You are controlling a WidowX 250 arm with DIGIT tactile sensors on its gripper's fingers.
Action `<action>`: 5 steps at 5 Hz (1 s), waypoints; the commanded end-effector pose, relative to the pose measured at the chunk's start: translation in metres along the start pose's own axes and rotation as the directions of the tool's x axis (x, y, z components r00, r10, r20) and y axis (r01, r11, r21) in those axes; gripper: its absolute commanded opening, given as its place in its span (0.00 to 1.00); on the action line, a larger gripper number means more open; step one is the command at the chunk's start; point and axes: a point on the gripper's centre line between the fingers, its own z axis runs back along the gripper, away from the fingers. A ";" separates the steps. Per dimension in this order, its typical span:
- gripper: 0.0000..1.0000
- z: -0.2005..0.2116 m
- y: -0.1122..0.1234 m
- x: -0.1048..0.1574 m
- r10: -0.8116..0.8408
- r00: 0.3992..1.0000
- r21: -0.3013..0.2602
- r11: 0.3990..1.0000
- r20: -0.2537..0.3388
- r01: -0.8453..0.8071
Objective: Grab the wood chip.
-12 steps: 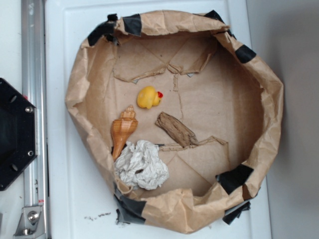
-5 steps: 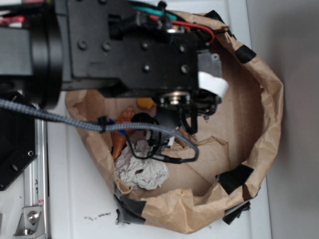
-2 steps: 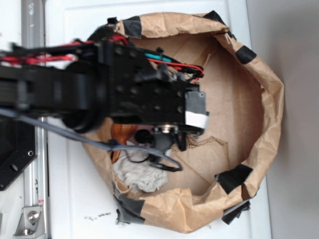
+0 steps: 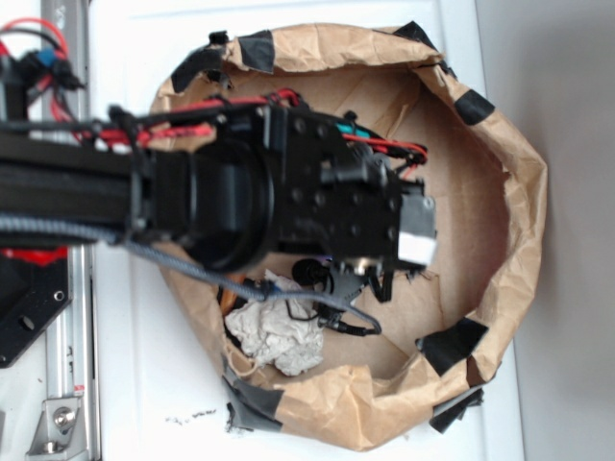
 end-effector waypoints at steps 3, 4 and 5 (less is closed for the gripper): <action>0.00 0.015 -0.002 -0.015 0.095 0.995 0.006 0.995 0.025 -0.095; 0.00 0.064 0.013 -0.025 0.166 0.984 -0.074 0.984 0.058 -0.162; 0.00 0.113 0.026 -0.033 0.232 0.968 -0.121 0.968 0.091 -0.221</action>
